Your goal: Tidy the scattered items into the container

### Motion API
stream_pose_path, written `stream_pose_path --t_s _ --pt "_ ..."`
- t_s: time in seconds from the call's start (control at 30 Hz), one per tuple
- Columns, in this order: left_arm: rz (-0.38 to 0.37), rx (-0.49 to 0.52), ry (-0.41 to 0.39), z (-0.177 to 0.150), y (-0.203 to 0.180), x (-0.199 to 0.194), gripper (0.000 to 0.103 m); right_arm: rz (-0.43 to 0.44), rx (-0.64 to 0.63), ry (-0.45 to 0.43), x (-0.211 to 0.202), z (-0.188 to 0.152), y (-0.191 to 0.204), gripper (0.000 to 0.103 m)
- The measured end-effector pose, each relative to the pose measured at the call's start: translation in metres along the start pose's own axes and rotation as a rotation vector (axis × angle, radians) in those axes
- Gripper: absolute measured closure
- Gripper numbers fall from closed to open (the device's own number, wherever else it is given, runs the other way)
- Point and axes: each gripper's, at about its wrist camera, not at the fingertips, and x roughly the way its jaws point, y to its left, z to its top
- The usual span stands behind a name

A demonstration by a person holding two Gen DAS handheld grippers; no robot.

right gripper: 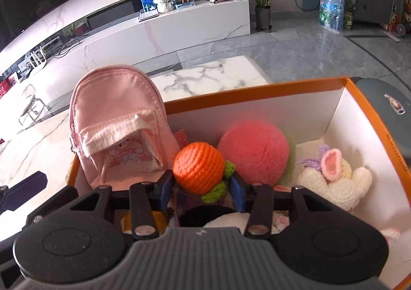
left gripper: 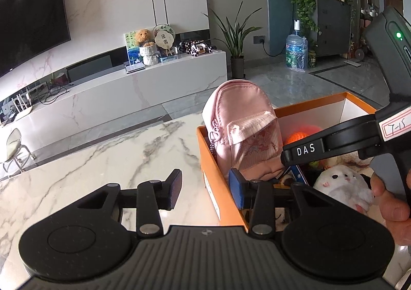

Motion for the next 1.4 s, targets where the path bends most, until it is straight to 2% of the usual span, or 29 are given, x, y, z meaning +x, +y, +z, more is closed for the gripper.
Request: stream_pose_path --t_s 0.27,0.5,0.67,0.87,1.17,1.4 --pt "-0.008 -0.014 0.001 -0.002 -0.004 -0.012 0.054 -0.022 -0.014 -0.039 -0.025 -0.009 0.000 0.049" --pt "-0.010 -0.010 -0.028 0.002 -0.014 -0.039 0.052 -0.032 -0.002 -0.089 -0.064 -0.022 -0.003 0.048" --pt "-0.003 -0.032 -0.040 0.000 -0.020 -0.062 0.049 -0.057 0.012 -0.118 -0.098 -0.036 -0.003 0.044" --pt "-0.020 -0.063 -0.077 -0.003 -0.027 -0.091 0.045 -0.057 0.099 -0.140 -0.141 -0.061 -0.005 0.044" --pt "-0.019 -0.078 -0.126 -0.002 -0.030 -0.128 0.041 -0.124 0.051 -0.242 -0.193 -0.086 0.006 0.044" --pt "-0.005 -0.086 -0.132 -0.006 -0.032 -0.149 0.037 -0.184 0.052 -0.305 -0.225 -0.104 0.011 0.044"
